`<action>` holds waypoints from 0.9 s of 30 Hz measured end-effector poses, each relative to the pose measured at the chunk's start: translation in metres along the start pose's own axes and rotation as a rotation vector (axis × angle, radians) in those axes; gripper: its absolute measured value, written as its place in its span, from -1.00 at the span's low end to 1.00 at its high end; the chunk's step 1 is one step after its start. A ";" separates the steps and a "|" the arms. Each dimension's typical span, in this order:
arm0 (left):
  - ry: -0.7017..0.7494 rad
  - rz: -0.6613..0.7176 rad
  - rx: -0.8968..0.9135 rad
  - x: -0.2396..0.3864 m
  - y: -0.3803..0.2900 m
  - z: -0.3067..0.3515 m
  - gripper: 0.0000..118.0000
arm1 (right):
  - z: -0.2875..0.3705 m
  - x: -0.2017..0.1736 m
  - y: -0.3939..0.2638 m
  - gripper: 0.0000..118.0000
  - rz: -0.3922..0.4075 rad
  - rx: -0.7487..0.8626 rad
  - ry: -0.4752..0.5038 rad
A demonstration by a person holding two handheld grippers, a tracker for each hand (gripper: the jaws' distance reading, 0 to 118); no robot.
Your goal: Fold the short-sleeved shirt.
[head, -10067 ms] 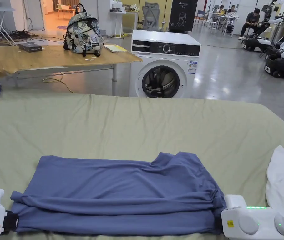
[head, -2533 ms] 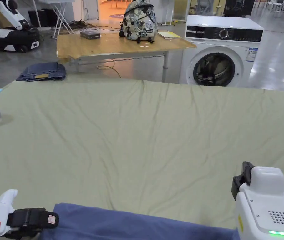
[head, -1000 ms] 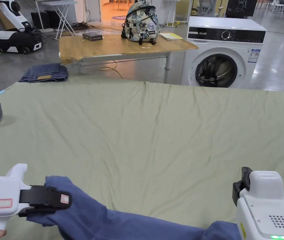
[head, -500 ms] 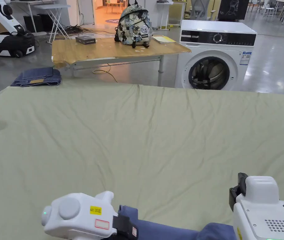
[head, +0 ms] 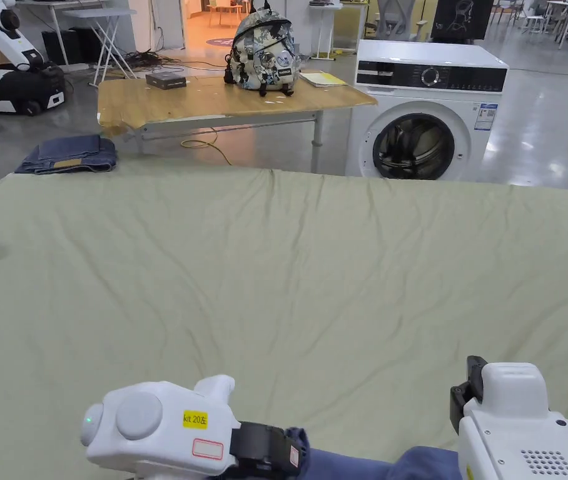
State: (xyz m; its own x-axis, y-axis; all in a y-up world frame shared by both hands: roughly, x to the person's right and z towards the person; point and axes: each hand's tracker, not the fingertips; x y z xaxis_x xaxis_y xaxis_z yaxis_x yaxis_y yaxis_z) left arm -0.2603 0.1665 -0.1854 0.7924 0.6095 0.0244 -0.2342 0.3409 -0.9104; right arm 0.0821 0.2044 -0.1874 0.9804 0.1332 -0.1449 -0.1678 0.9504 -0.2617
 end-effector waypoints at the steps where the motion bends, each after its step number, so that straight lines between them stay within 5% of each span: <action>1: -0.011 -0.005 0.020 0.005 -0.001 0.010 0.21 | 0.000 0.000 0.000 -1.00 -0.002 -0.001 0.002; 2: -0.019 -0.016 0.034 0.005 0.000 0.014 0.03 | 0.000 0.001 0.000 -1.00 -0.004 -0.002 0.003; 4: -0.021 -0.020 0.055 0.001 0.002 0.018 -0.79 | 0.000 0.001 -0.001 -1.00 -0.007 -0.005 0.003; 5: -0.017 -0.010 0.062 0.004 0.001 0.018 -0.87 | 0.000 0.002 -0.002 -1.00 -0.011 -0.005 0.003; 15: 0.009 0.064 -0.090 -0.019 -0.020 -0.073 -0.92 | 0.001 0.006 -0.012 -1.00 -0.027 -0.033 0.000; 23: -0.241 0.167 -0.065 -0.013 -0.034 -0.085 -0.92 | 0.002 0.007 -0.018 -1.00 -0.014 -0.049 0.002; 27: -0.152 0.069 -0.097 -0.003 -0.042 -0.106 -0.92 | 0.000 0.008 -0.019 -1.00 -0.023 -0.058 0.003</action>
State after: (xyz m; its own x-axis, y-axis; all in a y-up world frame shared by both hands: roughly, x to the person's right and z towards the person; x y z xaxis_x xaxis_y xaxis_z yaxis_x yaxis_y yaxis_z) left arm -0.1928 0.0742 -0.1908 0.6806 0.7325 0.0154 -0.2243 0.2283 -0.9474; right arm 0.0931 0.1872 -0.1832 0.9838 0.1107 -0.1411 -0.1512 0.9352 -0.3202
